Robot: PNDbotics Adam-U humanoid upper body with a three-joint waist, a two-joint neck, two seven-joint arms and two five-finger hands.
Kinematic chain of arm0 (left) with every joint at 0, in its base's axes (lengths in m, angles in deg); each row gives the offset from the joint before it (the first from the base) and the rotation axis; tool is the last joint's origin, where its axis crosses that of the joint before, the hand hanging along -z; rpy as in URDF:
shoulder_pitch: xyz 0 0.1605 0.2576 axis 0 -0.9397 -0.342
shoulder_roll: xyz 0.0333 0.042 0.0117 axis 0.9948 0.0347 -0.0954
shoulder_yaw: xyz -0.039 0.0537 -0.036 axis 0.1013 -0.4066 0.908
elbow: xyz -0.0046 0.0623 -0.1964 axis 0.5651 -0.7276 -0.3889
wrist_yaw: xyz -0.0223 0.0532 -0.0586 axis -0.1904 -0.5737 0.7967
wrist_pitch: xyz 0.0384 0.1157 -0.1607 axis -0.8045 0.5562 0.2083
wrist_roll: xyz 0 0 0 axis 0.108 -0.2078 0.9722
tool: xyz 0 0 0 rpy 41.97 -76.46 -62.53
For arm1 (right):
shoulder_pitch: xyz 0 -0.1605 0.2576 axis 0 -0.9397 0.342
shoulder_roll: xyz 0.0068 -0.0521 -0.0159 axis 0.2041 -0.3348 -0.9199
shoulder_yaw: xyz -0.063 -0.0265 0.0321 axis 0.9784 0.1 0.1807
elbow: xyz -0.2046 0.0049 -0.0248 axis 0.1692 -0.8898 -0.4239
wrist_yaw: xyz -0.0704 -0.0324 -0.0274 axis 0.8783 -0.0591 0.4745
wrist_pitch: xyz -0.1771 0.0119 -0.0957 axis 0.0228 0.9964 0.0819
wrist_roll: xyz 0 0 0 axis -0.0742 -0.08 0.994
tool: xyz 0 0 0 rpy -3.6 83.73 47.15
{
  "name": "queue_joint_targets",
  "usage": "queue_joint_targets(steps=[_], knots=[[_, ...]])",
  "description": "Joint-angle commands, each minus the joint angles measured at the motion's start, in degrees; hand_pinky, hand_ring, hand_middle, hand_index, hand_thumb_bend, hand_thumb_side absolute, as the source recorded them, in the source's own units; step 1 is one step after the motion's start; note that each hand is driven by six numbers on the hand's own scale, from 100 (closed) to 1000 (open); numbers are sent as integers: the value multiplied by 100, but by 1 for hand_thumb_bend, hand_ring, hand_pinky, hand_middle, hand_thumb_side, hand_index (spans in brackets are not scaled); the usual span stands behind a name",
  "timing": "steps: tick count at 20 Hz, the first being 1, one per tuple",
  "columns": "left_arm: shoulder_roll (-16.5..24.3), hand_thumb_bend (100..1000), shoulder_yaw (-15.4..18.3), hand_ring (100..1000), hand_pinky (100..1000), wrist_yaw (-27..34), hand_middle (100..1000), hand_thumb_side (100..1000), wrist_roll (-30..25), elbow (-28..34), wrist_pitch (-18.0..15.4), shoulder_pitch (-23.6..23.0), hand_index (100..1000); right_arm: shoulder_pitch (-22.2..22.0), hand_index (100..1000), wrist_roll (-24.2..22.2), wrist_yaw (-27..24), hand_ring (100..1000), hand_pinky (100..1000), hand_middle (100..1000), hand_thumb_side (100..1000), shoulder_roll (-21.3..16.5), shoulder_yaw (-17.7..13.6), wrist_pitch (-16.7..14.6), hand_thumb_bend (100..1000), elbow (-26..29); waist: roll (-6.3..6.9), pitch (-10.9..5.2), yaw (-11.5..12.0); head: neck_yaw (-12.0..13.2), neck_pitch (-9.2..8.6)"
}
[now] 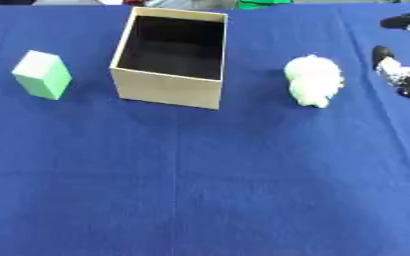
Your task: Pick up objects on the table and place them in the box.
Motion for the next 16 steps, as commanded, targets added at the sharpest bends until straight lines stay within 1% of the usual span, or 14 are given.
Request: queue_joint_targets(steps=[1, 7, 12, 16], knots=[[97, 283, -19, 676, 779, 43, 647, 988, -36, 104, -4, 51, 798, 280, 967, -74, -36, 963, 913, 895, 1000, -90, 65, 10, 100, 90, -7, -94, 18, -52, -32], [96, 284, -35, 676, 779, 60, 646, 990, -64, 104, 7, 57, 798, 1021, 970, -176, -87, 961, 915, 892, 1000, 158, 318, 44, 100, -11, -46, -112, 65, -109, -16], [98, 282, -42, 676, 779, 68, 646, 991, -83, 104, 31, 46, 798, 1651, 974, -379, -68, 962, 917, 894, 1000, 434, 591, 47, 100, -292, -75, -132, 101, -145, -4], [101, 280, -41, 676, 779, 69, 646, 992, -85, 104, 39, 38, 798, 1952, 977, -578, 66, 963, 918, 895, 1000, 626, 814, -10, 100, -529, -76, -138, 116, -154, -10]])
